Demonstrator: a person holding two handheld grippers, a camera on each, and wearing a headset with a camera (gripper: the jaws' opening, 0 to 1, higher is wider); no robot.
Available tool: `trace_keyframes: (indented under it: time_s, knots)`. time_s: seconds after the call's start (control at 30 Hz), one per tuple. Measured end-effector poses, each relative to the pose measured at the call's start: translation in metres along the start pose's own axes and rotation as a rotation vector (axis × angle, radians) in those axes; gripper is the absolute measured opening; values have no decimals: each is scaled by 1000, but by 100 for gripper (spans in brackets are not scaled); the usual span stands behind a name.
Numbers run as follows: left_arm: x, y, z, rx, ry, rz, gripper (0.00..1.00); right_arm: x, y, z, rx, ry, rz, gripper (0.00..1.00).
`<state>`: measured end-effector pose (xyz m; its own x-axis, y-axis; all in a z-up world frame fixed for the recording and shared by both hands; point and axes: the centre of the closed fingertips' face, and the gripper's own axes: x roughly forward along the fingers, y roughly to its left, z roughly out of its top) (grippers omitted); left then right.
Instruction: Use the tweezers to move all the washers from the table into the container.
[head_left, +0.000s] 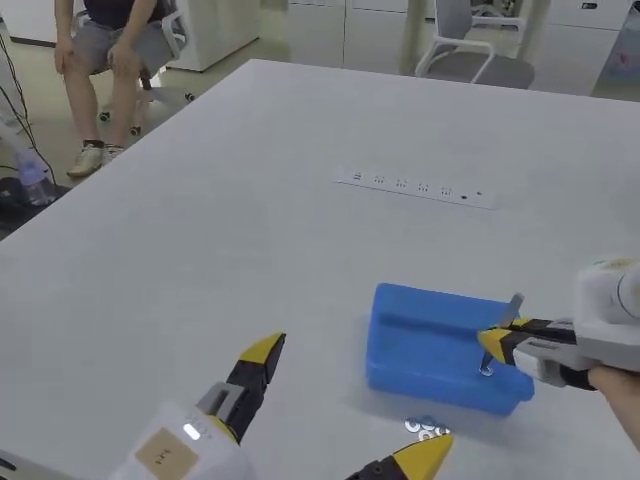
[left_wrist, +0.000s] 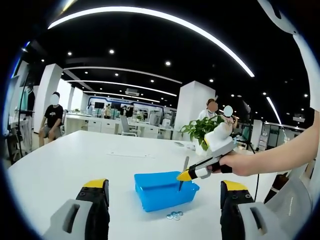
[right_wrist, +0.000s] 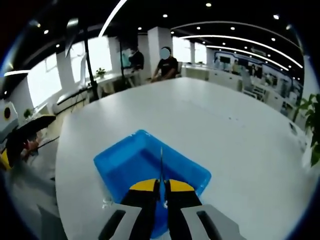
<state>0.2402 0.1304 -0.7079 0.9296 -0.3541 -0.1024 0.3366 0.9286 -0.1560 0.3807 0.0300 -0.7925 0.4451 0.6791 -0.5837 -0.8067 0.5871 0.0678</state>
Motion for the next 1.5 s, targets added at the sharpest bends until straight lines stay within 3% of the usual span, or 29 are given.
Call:
trace_keyframes:
  time_s: [0.17, 0.27, 0.43, 0.6, 0.8, 1.3, 1.5]
  knots:
    - [0, 1, 0, -1, 0, 3, 94, -15, 14, 18, -1, -58, 14, 4]
    - [0, 2, -1, 0, 0, 5, 94, -23, 33, 29, 15, -114, 56, 4]
    - [0, 0, -1, 1, 5, 1, 94, -31, 61, 34, 24, -137, 100, 4]
    - [0, 1, -2, 4, 8, 1, 94, -31, 77, 25, 50, -131, 140, 4]
    - [0, 1, -4, 10, 18, -3, 93, -22, 82, 1, 70, -89, 148, 4]
    - [1, 0, -6, 4, 29, -6, 93, 0, 80, -32, 43, -2, 130, 4]
    - [1, 0, -7, 4, 33, -3, 93, 2, 82, -36, 12, 16, 126, 4]
